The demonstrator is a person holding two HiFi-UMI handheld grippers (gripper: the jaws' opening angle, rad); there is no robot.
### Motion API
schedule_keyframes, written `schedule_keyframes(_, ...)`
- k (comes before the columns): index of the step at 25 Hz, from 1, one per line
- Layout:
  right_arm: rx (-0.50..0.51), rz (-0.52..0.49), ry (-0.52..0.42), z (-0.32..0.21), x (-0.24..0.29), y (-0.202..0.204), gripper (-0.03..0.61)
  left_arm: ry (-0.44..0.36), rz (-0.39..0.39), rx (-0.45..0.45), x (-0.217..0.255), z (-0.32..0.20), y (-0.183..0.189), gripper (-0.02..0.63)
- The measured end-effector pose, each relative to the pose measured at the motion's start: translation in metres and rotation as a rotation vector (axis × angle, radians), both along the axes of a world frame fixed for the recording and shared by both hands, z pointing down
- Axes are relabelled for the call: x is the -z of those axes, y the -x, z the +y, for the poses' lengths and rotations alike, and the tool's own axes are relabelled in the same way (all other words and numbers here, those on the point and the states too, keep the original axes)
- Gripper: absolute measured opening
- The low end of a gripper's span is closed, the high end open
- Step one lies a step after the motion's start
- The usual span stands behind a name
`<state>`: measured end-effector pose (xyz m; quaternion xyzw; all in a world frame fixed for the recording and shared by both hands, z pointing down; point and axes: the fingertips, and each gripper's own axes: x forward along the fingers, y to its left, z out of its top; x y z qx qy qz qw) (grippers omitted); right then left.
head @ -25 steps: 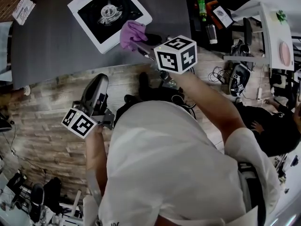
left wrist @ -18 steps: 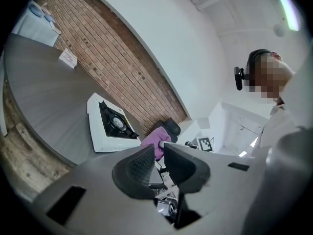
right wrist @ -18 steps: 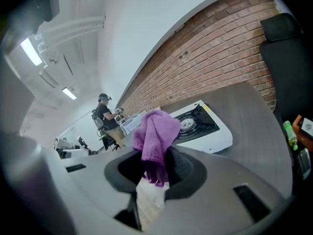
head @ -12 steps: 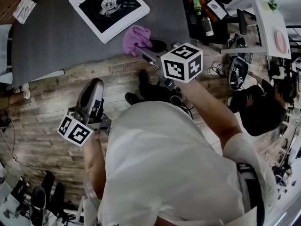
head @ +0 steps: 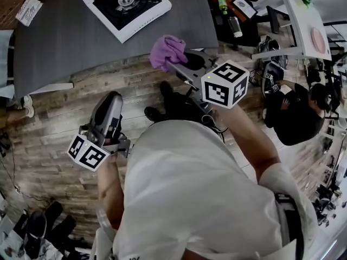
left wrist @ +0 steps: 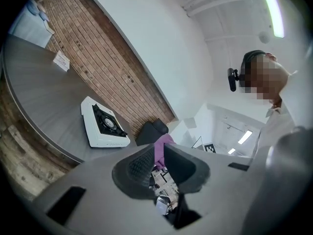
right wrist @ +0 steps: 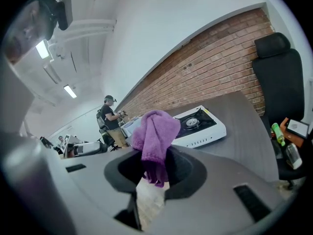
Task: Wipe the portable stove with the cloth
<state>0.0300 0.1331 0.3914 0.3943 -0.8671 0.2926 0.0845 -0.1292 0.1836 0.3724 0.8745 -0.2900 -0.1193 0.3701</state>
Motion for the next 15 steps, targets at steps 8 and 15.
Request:
schedule_keyframes(8, 0.027, 0.004, -0.042, 0.01, 0.015, -0.007, 0.103, -0.029, -0.013, 0.057, 0.009, 0.01, 0.013, 0.065)
schedule_keyframes(15, 0.018, -0.008, -0.032, -0.002, 0.024, -0.042, 0.103, -0.026, 0.002, 0.082, 0.013, 0.001, -0.016, 0.065)
